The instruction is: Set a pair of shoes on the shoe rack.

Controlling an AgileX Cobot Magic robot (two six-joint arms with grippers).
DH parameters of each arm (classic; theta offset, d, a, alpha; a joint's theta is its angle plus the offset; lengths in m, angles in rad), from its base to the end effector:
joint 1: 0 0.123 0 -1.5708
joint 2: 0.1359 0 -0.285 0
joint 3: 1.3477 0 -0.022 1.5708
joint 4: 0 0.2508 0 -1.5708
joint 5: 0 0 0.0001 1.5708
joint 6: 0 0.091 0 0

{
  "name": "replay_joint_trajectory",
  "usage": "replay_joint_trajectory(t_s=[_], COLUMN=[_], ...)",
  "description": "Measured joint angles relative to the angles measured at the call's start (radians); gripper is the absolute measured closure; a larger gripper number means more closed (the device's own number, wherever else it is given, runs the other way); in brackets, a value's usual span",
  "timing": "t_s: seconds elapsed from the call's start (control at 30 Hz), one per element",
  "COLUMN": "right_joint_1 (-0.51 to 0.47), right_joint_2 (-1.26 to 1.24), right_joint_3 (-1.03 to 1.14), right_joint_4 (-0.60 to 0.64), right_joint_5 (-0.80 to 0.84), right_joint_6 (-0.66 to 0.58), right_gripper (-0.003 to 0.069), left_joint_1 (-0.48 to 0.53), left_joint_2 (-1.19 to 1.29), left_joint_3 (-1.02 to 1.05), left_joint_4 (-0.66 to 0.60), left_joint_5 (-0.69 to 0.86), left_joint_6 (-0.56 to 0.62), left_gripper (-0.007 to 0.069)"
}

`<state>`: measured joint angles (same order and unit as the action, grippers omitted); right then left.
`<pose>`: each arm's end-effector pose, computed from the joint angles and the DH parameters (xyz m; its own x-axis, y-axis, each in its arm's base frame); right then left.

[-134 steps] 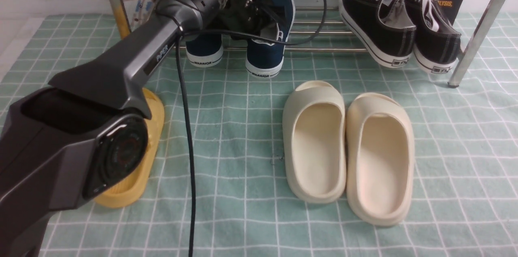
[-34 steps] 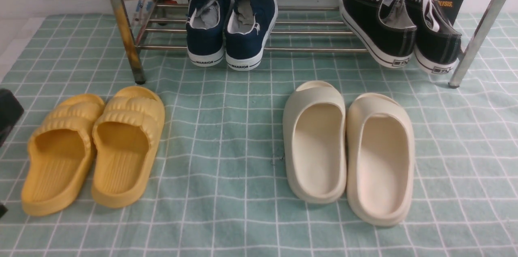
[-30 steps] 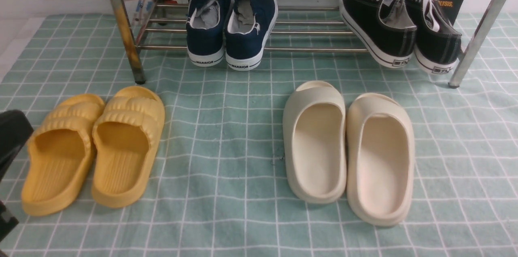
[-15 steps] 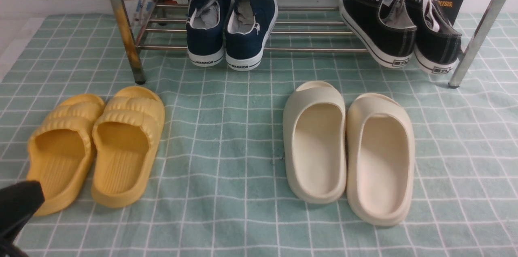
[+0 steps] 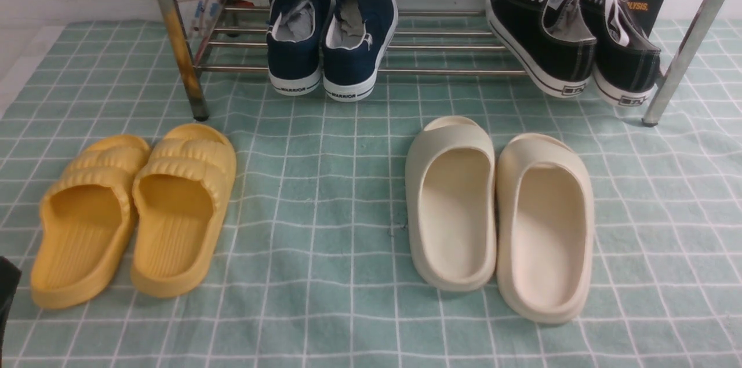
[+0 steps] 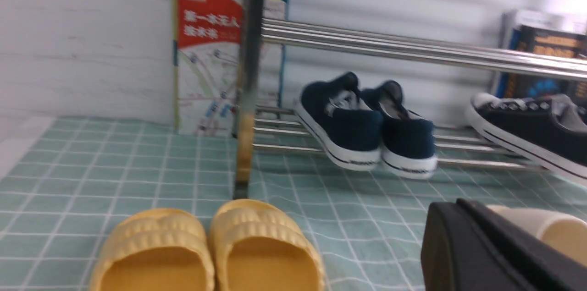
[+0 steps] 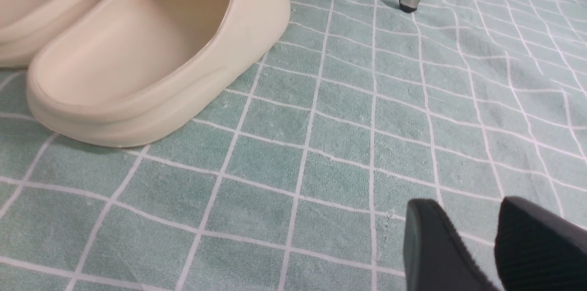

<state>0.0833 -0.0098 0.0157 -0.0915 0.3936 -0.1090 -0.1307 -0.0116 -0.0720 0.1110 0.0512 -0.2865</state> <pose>0.0521 0.0011 0.1732 -0.2895 -0.2171 -0.9322 -0.1076 0.9752 -0.1936 0.0506 -0.0061 0.2334 0.0950 -0.1887 -0.9774 0.1436 0.9742 -0.1742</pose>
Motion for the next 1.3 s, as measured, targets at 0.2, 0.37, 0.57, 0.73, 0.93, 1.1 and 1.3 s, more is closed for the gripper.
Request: replay_joint_trajectory(t_s=[0.2, 0.37, 0.57, 0.73, 0.93, 1.1, 1.3], right_joint_1=[0.0, 0.0, 0.0, 0.0, 0.0, 0.0, 0.0], right_joint_2=[0.0, 0.0, 0.0, 0.0, 0.0, 0.0, 0.0], right_joint_3=[0.0, 0.0, 0.0, 0.0, 0.0, 0.0, 0.0], right_joint_4=[0.0, 0.0, -0.001, -0.001, -0.001, -0.001, -0.001], right_joint_5=[0.0, 0.0, 0.0, 0.0, 0.0, 0.0, 0.0], right_joint_6=[0.0, 0.0, 0.0, 0.0, 0.0, 0.0, 0.0], right_gripper=[0.0412, 0.0412, 0.0412, 0.0412, 0.0412, 0.0412, 0.0412], left_joint_1=[0.119, 0.122, 0.122, 0.122, 0.122, 0.122, 0.122], left_joint_2=[0.0, 0.0, 0.0, 0.0, 0.0, 0.0, 0.0], left_joint_3=[0.096, 0.102, 0.102, 0.102, 0.102, 0.102, 0.102], left_joint_4=[-0.089, -0.104, -0.116, -0.118, -0.118, -0.118, -0.118], left_joint_5=[0.017, 0.249, 0.34, 0.342, 0.349, 0.349, 0.349], left_joint_6=[0.023, 0.022, 0.025, 0.026, 0.026, 0.026, 0.026], left_gripper=[0.0614, 0.0614, 0.0612, 0.0606, 0.0596, 0.0592, 0.0583])
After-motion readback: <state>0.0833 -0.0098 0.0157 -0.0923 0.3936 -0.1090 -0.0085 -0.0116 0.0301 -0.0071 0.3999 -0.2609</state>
